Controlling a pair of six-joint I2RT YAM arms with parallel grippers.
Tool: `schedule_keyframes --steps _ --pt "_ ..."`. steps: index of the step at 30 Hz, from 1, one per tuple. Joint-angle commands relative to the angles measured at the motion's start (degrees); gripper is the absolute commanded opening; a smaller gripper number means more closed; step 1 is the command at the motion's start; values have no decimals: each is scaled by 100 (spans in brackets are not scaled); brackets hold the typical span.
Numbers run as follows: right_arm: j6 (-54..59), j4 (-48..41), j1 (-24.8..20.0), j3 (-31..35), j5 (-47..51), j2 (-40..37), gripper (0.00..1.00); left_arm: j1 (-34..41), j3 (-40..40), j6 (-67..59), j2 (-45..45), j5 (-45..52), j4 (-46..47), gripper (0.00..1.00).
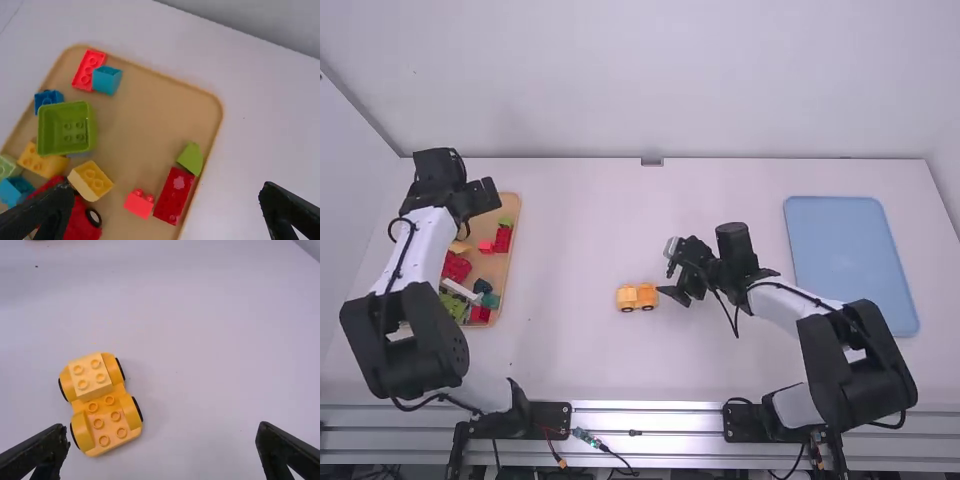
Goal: Assemble lego blocks to make yellow taxi
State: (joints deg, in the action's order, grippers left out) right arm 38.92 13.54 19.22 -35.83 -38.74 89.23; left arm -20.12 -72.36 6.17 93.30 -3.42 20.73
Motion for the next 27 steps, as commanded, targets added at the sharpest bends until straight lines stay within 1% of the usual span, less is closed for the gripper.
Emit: schedule_keyframes --steps 1,3,5,9,15,18,20,22,27 --pt "-7 9 -4 -96 -13 -97 99 -289 20 610 -54 398 98 99" --pt "-13 -2 -7 -96 28 -97 99 -605 -66 1209 51 363 363 99" --pt "-9 -17 -7 -96 24 -97 99 -809 -157 1521 167 343 538 99" --pt "-9 -13 -7 -96 22 -94 99 -1274 -411 1578 556 881 894 99" --pt "-7 -46 -7 -96 24 -94 99 -1357 -632 1676 1106 907 883 99" --pt "-7 -79 -4 -96 24 -94 99 -1360 -935 1615 1506 1322 975 99" --pt "-11 -79 -7 -96 22 -94 99 -1357 -1104 1687 1688 1355 1088 99" --pt "-9 -79 -4 -96 24 -94 99 -1357 -1453 1731 2000 1353 1419 100" --pt "-9 -76 -2 -96 17 -94 99 -1287 -2181 1867 2567 1331 2020 95"
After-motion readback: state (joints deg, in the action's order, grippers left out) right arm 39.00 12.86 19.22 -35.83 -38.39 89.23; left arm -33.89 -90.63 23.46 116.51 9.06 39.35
